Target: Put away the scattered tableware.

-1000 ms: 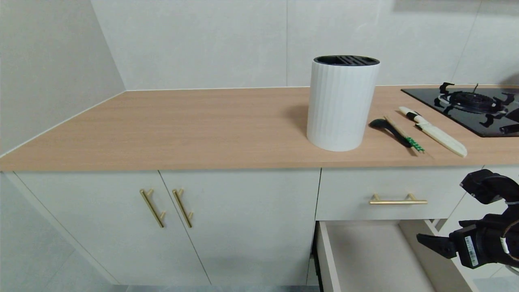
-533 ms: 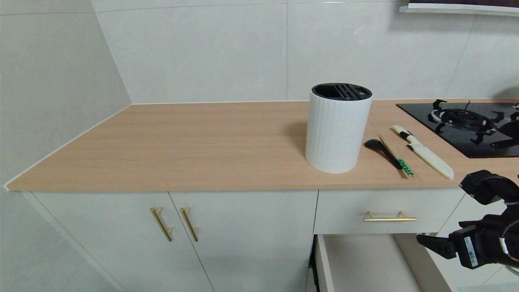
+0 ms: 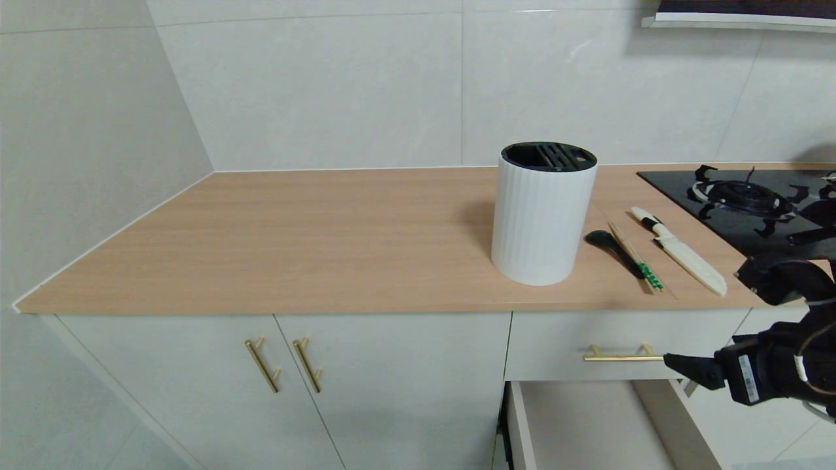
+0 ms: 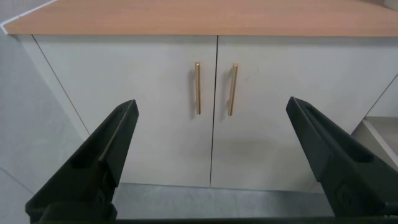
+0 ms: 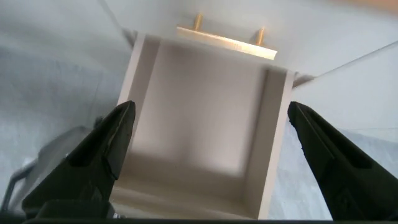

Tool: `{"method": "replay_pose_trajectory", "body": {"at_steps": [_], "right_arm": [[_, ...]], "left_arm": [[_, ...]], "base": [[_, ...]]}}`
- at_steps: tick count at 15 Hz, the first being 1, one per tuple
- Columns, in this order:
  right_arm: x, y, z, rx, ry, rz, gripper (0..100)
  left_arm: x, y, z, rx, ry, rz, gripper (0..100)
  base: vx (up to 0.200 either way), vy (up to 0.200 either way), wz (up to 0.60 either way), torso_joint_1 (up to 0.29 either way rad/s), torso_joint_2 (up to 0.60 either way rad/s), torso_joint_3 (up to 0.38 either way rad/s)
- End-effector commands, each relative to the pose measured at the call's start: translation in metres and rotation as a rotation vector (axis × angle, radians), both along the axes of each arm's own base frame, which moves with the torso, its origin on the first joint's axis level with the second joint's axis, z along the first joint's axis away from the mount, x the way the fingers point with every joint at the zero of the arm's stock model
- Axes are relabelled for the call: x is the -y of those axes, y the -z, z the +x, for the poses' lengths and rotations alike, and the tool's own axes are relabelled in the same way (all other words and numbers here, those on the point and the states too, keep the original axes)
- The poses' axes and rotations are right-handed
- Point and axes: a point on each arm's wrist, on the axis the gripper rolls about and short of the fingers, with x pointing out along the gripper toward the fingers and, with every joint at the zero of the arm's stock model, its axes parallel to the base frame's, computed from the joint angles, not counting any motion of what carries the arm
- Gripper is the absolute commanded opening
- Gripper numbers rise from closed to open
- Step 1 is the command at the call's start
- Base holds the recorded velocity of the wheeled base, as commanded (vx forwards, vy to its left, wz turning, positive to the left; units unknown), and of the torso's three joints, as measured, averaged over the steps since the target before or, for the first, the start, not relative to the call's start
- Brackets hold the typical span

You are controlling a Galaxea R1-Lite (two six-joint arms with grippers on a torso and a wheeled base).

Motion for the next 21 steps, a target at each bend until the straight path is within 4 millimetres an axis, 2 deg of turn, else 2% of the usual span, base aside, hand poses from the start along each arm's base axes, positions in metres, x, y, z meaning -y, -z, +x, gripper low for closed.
{"method": "replay_pose_trajectory", "body": {"at_steps": [1,2,3,5,7,8,12,21], "right_arm": [[0.0,-0.015,0.045,0.03,0.067,0.002,100],[0.0,-0.017,0.056,0.036,0.079,0.003,100],[0.003,-0.02,0.076,0.043,0.107,0.003,100],[0.005,-0.009,0.102,0.011,0.149,0.019,100],[0.006,-0.003,0.115,0.003,0.19,0.062,100],[0.013,0.007,0.125,0.002,0.225,0.069,100],[0.013,0.014,0.135,0.037,0.241,0.072,100],[0.011,0.021,0.14,0.046,0.246,0.072,100]], "left_arm": [[0.0,0.0,0.0,-0.001,-0.001,0.0,100],[0.0,0.0,0.0,-0.001,-0.001,0.0,100],[0.0,0.0,0.0,-0.001,-0.001,0.0,100],[0.0,0.0,0.0,-0.001,-0.001,0.0,100],[0.0,0.0,0.0,-0.001,-0.001,0.0,100],[0.0,0.0,0.0,-0.001,-0.001,0.0,100],[0.0,0.0,0.0,-0.001,-0.001,0.0,100],[0.0,0.0,0.0,-0.001,-0.001,0.0,100]], "base": [[0.0,0.0,0.0,0.0,0.0,0.0],[0.0,0.0,0.0,0.0,0.0,0.0],[0.0,0.0,0.0,0.0,0.0,0.0],[0.0,0.0,0.0,0.0,0.0,0.0],[0.0,0.0,0.0,0.0,0.0,0.0],[0.0,0.0,0.0,0.0,0.0,0.0],[0.0,0.0,0.0,0.0,0.0,0.0],[0.0,0.0,0.0,0.0,0.0,0.0]]}}
